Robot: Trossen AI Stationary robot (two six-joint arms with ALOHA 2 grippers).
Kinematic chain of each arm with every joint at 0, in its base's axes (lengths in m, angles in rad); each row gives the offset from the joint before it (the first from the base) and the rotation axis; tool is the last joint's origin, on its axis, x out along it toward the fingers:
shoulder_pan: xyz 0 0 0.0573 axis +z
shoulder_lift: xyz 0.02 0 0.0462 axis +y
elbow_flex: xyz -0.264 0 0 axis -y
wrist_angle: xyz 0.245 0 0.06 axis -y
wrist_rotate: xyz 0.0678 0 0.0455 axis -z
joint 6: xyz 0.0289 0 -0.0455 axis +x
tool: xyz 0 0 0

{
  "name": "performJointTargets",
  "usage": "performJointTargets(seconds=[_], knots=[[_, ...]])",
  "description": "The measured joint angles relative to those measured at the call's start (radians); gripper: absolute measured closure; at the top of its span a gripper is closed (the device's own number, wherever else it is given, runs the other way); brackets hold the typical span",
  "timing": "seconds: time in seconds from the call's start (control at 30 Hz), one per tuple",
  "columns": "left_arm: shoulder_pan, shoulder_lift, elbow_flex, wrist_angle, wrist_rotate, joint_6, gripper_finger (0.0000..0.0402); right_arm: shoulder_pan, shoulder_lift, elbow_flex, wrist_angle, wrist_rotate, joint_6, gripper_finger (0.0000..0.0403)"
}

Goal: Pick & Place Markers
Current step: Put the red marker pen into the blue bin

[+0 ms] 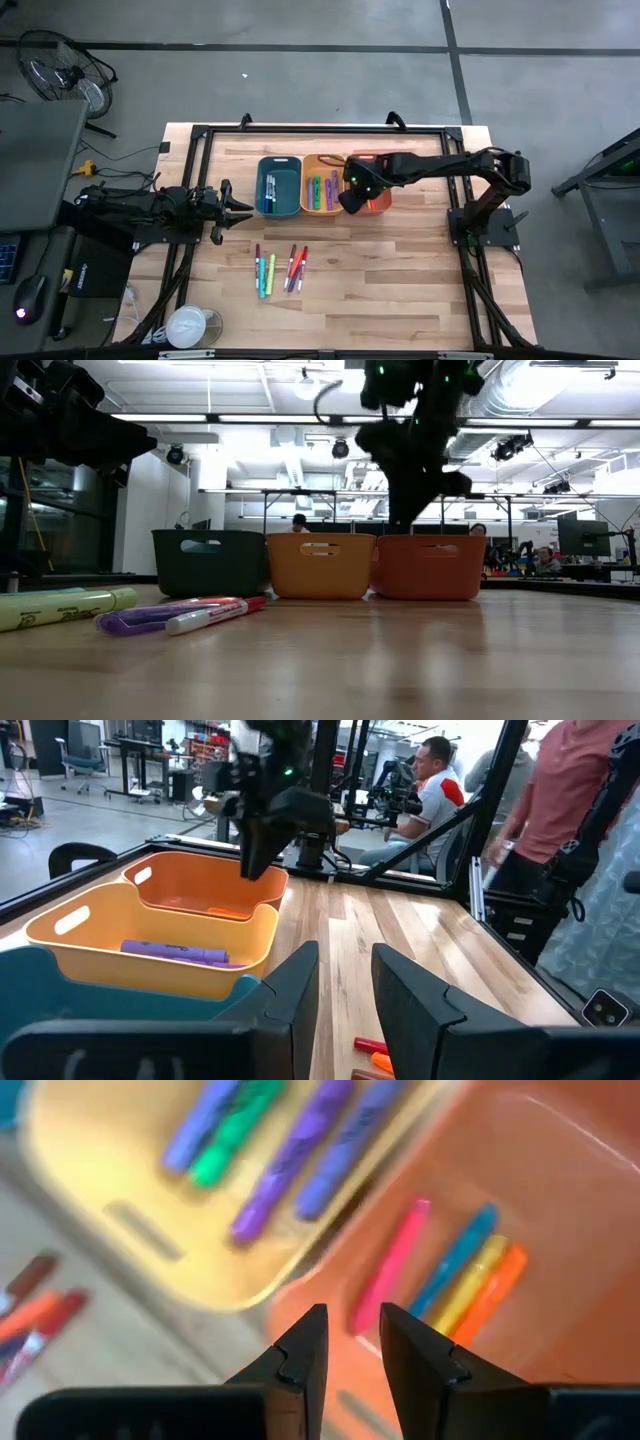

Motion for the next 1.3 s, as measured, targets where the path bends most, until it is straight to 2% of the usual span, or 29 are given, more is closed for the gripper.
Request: performJointTargets(seconds=[0.33,0.8,0.9,1.17,1.3], knots=[[0.0,0.0,0.0,0.0,0.0,0.0,0.0308,0.113,-0.001,0.138,-0.056,0.018,-0.238,0.032],[0.0,0.0,0.0,0.0,0.0,0.0,0.0308,0.305,0.031,0.181,-0.031,0.032,-0.318,0.032],[0.0,0.0,0.0,0.0,0.0,0.0,0.0308,0.341,0.058,0.181,-0.014,0.028,-0.216,0.032],[0.0,0.0,0.0,0.0,0.0,0.0,0.0308,0.429,0.152,0.181,0.106,0.0,0.244,0.032],[0.0,0.0,0.0,0.0,0.0,0.0,0.0308,0.46,0.206,0.181,0.173,-0.002,0.419,0.032]])
